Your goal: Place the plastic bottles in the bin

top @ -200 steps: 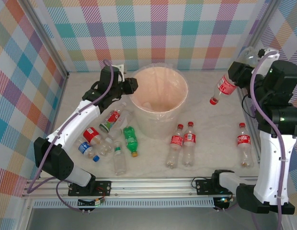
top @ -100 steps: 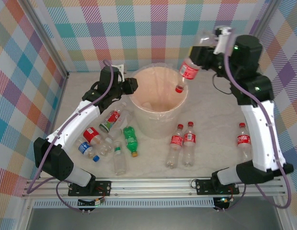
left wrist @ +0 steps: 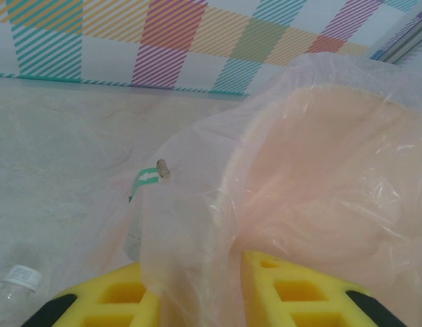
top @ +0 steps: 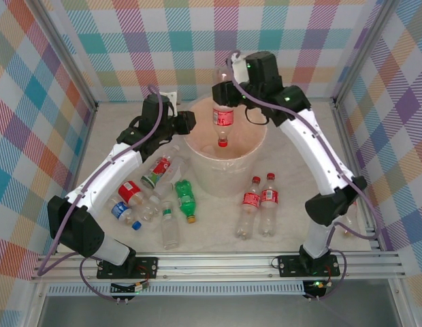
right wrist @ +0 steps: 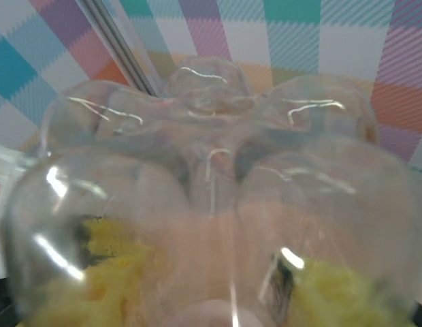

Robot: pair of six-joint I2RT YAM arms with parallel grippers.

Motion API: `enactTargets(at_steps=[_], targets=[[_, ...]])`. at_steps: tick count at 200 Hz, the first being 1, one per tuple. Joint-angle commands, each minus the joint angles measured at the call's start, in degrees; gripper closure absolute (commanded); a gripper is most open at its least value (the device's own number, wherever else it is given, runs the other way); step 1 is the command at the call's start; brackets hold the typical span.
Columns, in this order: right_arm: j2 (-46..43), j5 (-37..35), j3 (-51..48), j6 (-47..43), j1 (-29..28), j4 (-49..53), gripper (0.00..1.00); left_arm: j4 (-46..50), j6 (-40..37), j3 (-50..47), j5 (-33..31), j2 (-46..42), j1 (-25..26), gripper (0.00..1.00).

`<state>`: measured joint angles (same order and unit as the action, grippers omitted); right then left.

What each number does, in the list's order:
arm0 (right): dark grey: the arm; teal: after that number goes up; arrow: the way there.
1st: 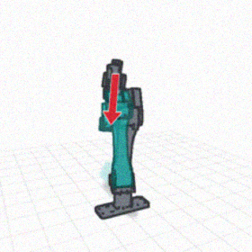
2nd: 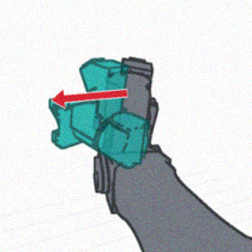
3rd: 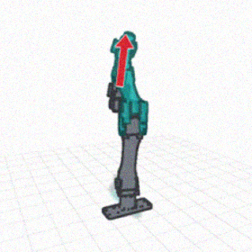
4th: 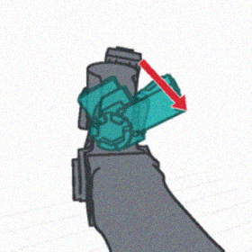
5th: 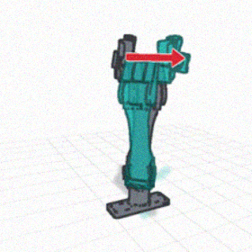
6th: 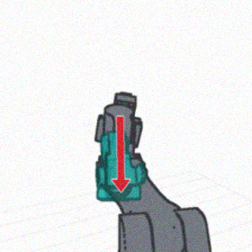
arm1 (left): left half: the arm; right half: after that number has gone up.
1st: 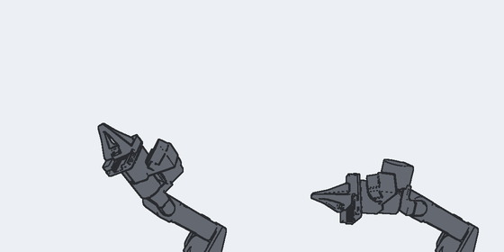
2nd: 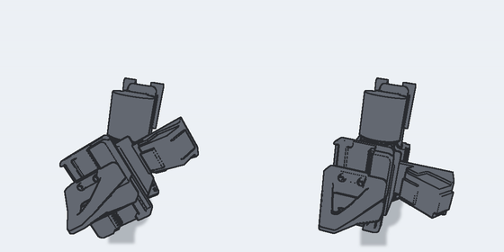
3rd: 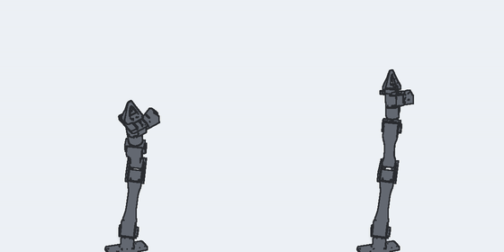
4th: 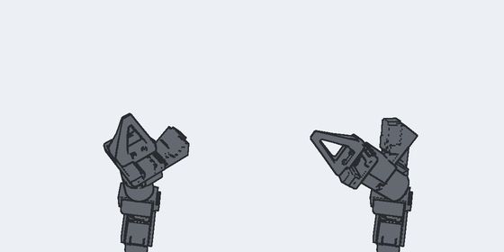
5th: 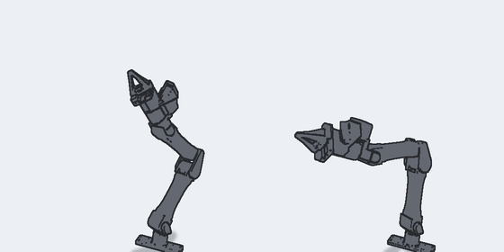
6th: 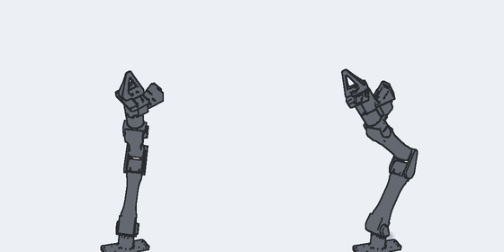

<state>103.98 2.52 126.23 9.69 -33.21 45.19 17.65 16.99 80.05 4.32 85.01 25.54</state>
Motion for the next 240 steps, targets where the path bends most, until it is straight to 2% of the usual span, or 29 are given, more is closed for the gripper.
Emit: enactTargets(at_steps=[1,70,119,169,240], targets=[[1.7,-2.0,1.8,-2.3,-1.1,4.5,0.56,6.4,-2.9,-2.6,-1.2,0.7,0.5,0.71],[3.0,-3.5,-9.5,-3.6,-2.9,4.8,0.55,6.5,-3.4,-2.8,-1.5,0.9,0.6,0.71],[1.7,-3.1,-21.3,-5.2,-3.4,-0.8,0.51,6.5,-3.5,-2.9,-1.7,1.1,0.6,0.71],[1.0,-1.9,-29.3,-7.6,-3.5,-6.8,0.33,6.4,-3.6,-3.0,-1.7,1.4,0.7,0.71],[0.1,-2.6,-28.9,-8.8,-3.5,-5.9,0.17,6.6,-3.9,-3.0,-2.1,1.4,0.9,0.71]])
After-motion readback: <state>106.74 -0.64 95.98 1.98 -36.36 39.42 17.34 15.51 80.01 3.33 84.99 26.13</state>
